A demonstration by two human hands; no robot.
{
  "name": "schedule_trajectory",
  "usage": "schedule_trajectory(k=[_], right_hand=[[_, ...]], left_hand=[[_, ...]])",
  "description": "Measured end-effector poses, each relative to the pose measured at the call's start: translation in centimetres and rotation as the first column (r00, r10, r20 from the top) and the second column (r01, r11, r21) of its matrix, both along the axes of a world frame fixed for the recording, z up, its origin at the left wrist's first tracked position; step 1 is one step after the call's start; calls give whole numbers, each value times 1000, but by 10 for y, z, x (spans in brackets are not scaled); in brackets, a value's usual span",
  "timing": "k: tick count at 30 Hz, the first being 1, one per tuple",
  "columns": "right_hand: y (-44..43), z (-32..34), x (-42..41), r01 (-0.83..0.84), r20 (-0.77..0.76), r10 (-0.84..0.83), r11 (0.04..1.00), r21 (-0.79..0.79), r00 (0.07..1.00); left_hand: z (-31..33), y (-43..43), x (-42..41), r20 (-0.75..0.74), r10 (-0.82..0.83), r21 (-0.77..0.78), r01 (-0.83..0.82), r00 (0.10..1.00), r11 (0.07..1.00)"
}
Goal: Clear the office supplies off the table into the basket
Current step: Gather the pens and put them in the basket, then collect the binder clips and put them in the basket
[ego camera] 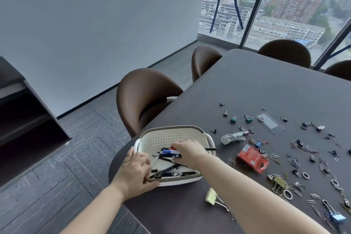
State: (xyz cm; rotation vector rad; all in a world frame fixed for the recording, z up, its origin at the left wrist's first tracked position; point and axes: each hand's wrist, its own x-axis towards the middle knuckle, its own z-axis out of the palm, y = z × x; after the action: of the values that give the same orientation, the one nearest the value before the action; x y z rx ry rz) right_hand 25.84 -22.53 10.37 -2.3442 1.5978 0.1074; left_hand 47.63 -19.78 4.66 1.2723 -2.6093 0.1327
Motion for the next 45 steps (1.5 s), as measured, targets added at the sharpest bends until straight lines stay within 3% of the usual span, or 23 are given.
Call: schedule_trajectory(k=[4,9,16,19,22,25,29,33,36,42,45], right_hand=[[0,-15,7,-1,-13,3,996,85,1000],[2,-18,2,12,30,-11,1000,-21,999],[5,-20,-14,31,38,-25,984,-173,999],[16,-23,-31,82,138,-46,959,-271,989],[35,-28,-57,206,228,-133,918,-339,965],[57,-37,-89,333,278,-250,891,-308,927],[89,-52,-133,440,184,-406,872,-214,895],[127,-67,-167,547,110,-537,832,-94,836],[157,-77,-189,622,68,-620,782,-31,782],[215,-92,-218,760,7,-760,650,-1,650],[243,-102,-227,821,-16,-821,571,4,571]], left_hand=[[1,-7,-3,54,27,-18,-26,998,999],[0,-21,-7,53,36,-12,-35,998,999],[18,-47,-14,208,60,280,-119,976,953],[22,-48,-19,179,6,115,-28,984,993],[12,-43,-32,-11,-115,-139,113,993,984],[13,-29,-68,-85,-240,-178,222,967,959],[-1,-5,-126,-120,-367,-28,366,923,930],[-31,24,-168,147,-415,366,340,898,866],[-53,40,-186,282,-455,531,258,844,807],[-78,44,-216,330,-369,413,218,869,884],[-74,43,-247,298,-367,455,207,881,866]])
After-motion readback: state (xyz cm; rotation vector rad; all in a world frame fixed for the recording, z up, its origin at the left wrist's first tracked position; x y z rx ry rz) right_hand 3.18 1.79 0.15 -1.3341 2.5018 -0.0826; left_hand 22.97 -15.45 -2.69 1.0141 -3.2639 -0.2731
